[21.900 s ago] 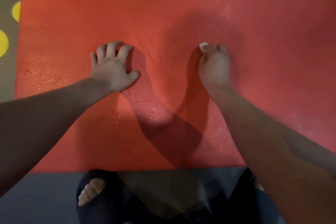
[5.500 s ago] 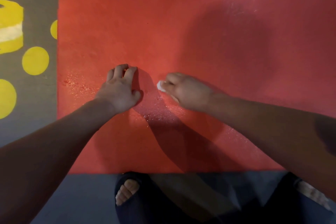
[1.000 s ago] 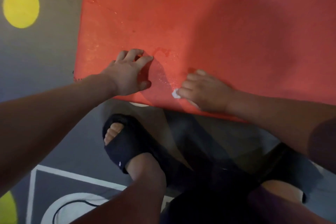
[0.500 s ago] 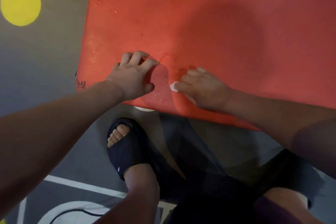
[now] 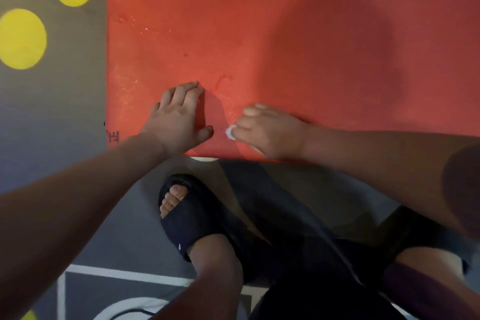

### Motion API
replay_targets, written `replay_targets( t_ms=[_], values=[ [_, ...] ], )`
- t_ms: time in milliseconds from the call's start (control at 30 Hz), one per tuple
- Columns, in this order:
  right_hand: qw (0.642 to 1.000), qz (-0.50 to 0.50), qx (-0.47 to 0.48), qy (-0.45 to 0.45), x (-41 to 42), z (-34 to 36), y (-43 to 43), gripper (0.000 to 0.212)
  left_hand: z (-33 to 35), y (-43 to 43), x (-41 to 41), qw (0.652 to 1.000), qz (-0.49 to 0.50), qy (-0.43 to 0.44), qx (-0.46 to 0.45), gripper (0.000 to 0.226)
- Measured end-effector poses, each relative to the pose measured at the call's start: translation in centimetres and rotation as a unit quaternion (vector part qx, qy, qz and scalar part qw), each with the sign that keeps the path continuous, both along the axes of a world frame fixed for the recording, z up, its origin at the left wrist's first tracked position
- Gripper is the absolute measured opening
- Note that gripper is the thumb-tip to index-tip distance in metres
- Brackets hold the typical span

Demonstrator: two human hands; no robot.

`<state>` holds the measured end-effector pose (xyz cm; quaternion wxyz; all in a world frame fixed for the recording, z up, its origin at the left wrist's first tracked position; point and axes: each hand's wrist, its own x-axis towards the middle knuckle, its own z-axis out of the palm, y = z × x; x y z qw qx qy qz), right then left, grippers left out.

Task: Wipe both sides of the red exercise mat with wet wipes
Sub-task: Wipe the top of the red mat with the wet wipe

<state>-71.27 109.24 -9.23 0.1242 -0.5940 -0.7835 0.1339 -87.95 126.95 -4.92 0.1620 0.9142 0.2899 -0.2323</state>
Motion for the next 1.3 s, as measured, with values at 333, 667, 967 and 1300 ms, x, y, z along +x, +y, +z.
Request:
replay_targets(
  t_ms=[333, 667, 967, 1300],
  values=[
    [0.954, -0.300, 0.004, -0.007, 3.6, 0.0, 5.5, 0.024, 0.4, 0.4, -0.1, 0.999, 0.004, -0.009, -0.034, 0.096],
    [0.985, -0.171, 0.015, -0.021, 2.7, -0.4, 4.6, 0.020, 0.2, 0.4, -1.3, 0.998, 0.004, -0.038, -0.047, 0.098],
    [1.000, -0.027, -0.008, 0.009, 0.1, 0.1, 2.5, 0.024, -0.4, 0.9, -1.5, 0.998, -0.015, -0.044, -0.038, 0.098],
    [0.970, -0.242, -0.014, -0.019, 2.1, 0.3, 8.4, 0.020, -0.1, 1.1, -1.9, 0.999, 0.018, -0.041, -0.007, 0.095]
  ],
)
